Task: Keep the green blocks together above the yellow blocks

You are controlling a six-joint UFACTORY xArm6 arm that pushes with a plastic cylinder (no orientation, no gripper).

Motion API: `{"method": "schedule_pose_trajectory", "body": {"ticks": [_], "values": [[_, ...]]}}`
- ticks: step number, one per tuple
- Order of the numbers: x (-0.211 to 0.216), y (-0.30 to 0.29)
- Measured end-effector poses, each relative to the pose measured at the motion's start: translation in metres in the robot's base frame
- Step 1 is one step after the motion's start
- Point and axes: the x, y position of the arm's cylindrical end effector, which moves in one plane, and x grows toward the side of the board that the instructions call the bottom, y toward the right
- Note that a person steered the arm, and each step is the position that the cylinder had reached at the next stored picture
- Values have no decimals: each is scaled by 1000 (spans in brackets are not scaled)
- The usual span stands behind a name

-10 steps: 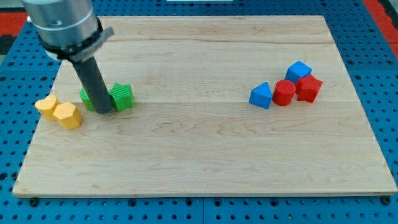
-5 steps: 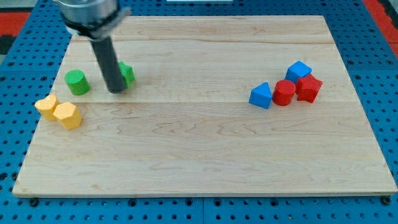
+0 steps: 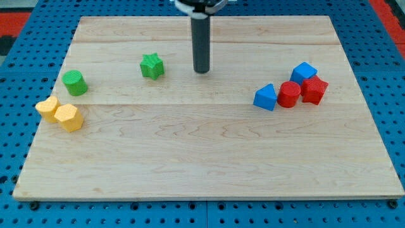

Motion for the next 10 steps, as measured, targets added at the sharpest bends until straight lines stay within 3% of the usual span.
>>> {"method": "schedule_pose_trajectory", "body": {"ticks": [2, 3, 5, 7, 8, 9, 10], "values": [[-6, -147], [21, -161], [-18, -125], [41, -108], [65, -173], [77, -193], [177, -172]]}}
